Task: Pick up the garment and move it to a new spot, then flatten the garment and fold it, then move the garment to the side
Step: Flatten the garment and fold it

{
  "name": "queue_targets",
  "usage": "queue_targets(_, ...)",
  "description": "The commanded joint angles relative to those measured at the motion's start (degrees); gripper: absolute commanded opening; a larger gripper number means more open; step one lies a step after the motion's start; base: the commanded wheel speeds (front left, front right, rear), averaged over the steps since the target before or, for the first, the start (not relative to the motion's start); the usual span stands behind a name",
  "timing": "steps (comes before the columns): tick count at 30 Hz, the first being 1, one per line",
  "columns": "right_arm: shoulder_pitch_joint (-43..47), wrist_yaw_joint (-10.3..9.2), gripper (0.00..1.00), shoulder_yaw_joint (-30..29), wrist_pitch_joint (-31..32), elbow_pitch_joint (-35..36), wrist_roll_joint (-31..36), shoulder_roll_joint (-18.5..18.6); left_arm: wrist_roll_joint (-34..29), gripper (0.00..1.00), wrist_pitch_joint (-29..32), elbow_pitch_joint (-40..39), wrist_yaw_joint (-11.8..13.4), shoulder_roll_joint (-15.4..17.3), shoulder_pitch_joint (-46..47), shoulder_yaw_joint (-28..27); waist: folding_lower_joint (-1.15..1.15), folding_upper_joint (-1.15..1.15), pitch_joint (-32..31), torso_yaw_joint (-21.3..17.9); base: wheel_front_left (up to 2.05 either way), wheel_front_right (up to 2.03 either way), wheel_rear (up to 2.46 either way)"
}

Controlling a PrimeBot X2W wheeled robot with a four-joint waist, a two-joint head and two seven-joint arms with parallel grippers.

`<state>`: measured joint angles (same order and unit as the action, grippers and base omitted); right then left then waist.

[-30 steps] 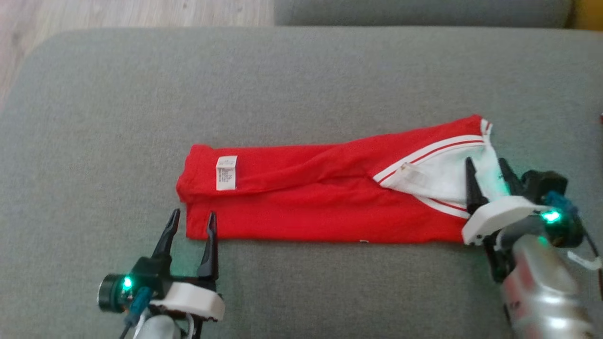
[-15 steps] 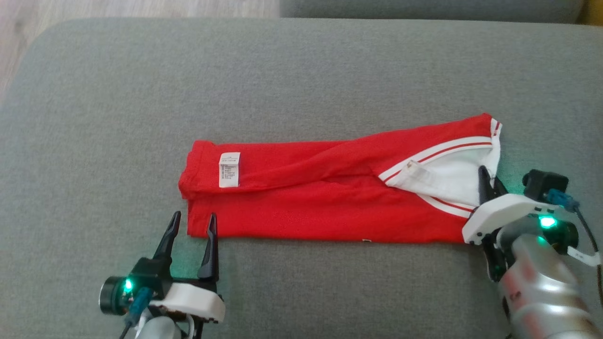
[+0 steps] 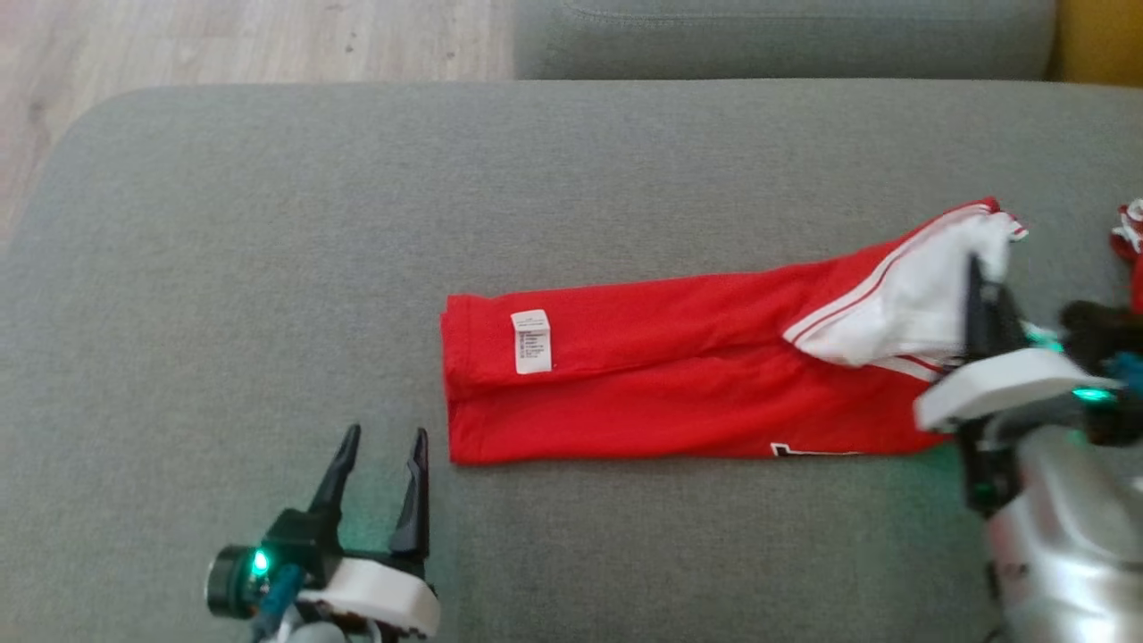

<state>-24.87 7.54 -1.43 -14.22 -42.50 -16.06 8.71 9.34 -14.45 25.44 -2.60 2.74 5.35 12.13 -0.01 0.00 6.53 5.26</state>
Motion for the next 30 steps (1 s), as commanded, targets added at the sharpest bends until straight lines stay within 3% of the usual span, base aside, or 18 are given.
queue_targets(1,0.26,-0.05,0.0,3.04,-0.76,3.18,-1.44,-0.94,0.59,1.0,-0.55,-1.38,-0.22,0.14,0.8,-1.02,0.01,0.0,0.09,0.64,0.0,0.0,0.0)
queue_targets(10,2.56,-0.05,0.0,20.75,-0.7,11.1,-13.11,-3.54,0.73,1.0,-0.55,-1.01,-0.33,0.14,-0.09,0.2,0.01,0.0,-1.11,5.8,0.0,0.0,0.0)
queue_targets(19,-2.05,-0.05,0.0,34.39,0.5,8.97,-20.32,-5.38,1.28,1.0,-0.55,-0.57,-0.37,0.14,-0.45,2.42,0.01,0.0,-1.28,13.8,0.0,0.0,0.0)
queue_targets(23,-4.63,-0.05,0.0,37.44,0.32,4.95,-21.94,-5.71,1.35,1.0,-0.55,-0.23,-0.38,0.14,-0.7,3.18,0.01,0.0,-1.57,17.58,0.0,0.0,0.0)
queue_targets(24,-5.22,-0.05,0.13,37.54,0.15,3.83,-22.29,-5.75,1.23,1.0,-0.55,-0.11,-0.43,0.14,-0.78,3.23,0.01,0.0,-1.63,18.29,0.0,0.0,0.0)
queue_targets(25,-5.77,-0.05,1.0,37.9,-0.03,3.26,-22.75,-5.77,1.18,1.0,-0.55,-0.03,-0.42,0.14,-0.87,3.18,0.01,0.0,-1.68,18.8,0.0,0.0,0.0)
queue_targets(30,-7.58,-0.05,1.0,37.96,-0.71,4.28,-23.67,-5.81,0.74,1.0,-0.55,-0.15,0.05,0.14,-1.53,1.65,0.01,0.0,-1.86,18.01,0.0,0.0,0.0)
